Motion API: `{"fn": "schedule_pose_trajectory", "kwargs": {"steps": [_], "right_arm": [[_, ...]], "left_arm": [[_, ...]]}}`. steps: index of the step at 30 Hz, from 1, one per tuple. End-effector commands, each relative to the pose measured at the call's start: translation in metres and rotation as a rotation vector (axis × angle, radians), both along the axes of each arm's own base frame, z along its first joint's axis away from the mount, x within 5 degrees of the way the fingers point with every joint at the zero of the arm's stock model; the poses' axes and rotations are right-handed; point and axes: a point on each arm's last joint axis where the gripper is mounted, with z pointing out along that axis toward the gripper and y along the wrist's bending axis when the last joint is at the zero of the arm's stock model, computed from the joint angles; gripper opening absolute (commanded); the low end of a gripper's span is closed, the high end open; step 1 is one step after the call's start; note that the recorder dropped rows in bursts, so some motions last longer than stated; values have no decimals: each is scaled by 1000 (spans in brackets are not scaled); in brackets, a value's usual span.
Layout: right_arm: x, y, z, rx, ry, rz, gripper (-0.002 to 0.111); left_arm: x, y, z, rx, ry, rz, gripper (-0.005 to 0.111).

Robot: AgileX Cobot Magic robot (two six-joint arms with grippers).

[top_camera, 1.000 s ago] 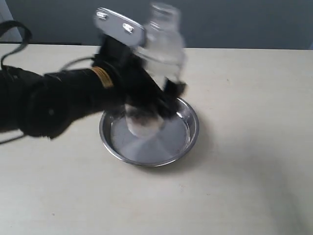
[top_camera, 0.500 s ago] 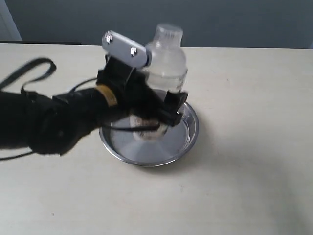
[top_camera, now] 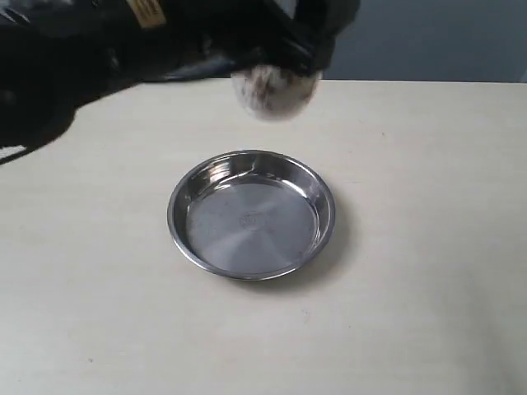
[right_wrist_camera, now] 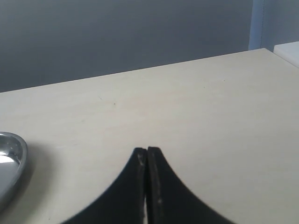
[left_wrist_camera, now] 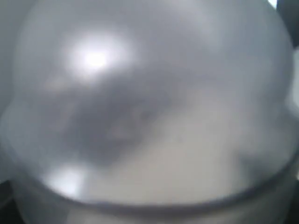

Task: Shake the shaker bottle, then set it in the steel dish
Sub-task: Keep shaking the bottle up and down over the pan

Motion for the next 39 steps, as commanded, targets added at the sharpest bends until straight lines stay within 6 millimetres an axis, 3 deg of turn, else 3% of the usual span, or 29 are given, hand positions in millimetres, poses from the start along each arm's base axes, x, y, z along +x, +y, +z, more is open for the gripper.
{"fn": "schedule_pose_trajectory", "kwargs": {"steps": [1,3,4,6,7,8,9,10,11,13,14,15,16,17,18,19,22,23,24,27,28,29,32,33,34,35,38,39], "right_arm": [[0,0,1,-2,-13,-3,-1],[0,0,1,-2,-13,-3,-1],[0,0,1,-2,-13,-3,-1],[0,0,1,-2,-13,-3,-1],[0,0,1,-2,-13,-3,-1],[0,0,1,-2,-13,-3,-1],[0,0,1,-2,-13,-3,-1],[0,0,1,-2,-13,-3,-1],[0,0,1,-2,-13,-3,-1],[0,0,1,-2,-13,-3,-1],[0,0,1,-2,-13,-3,-1],[0,0,1,-2,-13,-3,-1],[0,0,1,-2,-13,-3,-1],[0,0,1,-2,-13,-3,-1],[0,0,1,-2,-13,-3,-1],[0,0,1,-2,-13,-3,-1],[0,0,1,-2,-13,-3,-1],[0,0,1,-2,-13,-3,-1],[0,0,1,-2,-13,-3,-1],[0,0,1,-2,-13,-3,-1],[0,0,1,-2,-13,-3,-1],[0,0,1,-2,-13,-3,-1],[0,0,1,-2,-13,-3,-1],[0,0,1,-2,-13,-3,-1],[0,0,1,-2,-13,-3,-1],[0,0,1,-2,-13,-3,-1],[0,0,1,-2,-13,-3,-1],[0,0,1,-2,-13,-3,-1]], "left_arm": [[9,6,-78,53,277,68,0],[-8,1,6,10,-76,-41,0],[-9,5,-2,-11,-2,-17,0],[4,17,-92,85,298,85,0],[4,16,-98,60,335,97,0],[2,13,-85,39,274,77,0],[-2,8,-56,5,134,32,0],[-15,6,5,-39,-123,-45,0],[-17,7,14,-44,-120,-43,0],[-9,13,-69,125,206,4,0],[-7,17,-113,103,341,69,0],[-9,14,-107,69,297,59,0],[-16,7,-60,-3,43,-25,0],[-21,6,-30,-37,-87,-59,0],[-24,8,-15,-57,-124,-61,0],[-22,10,-22,-55,-57,-37,0],[-14,16,-104,74,206,44,0],[-12,16,-109,28,206,62,0],[-12,14,-96,-39,130,46,0],[-25,14,-10,-166,-267,-44,0],[-23,16,1,-142,-242,-17,0],[-18,19,-5,-130,-135,26,0],[-9,24,-98,63,182,84,0],[-8,26,-117,29,225,111,0],[-9,25,-116,-32,209,107,0],[-11,23,-101,-86,138,81,0],[-19,19,-22,-159,-167,-26,0],[-17,21,-16,-159,-131,-4,0]]}}
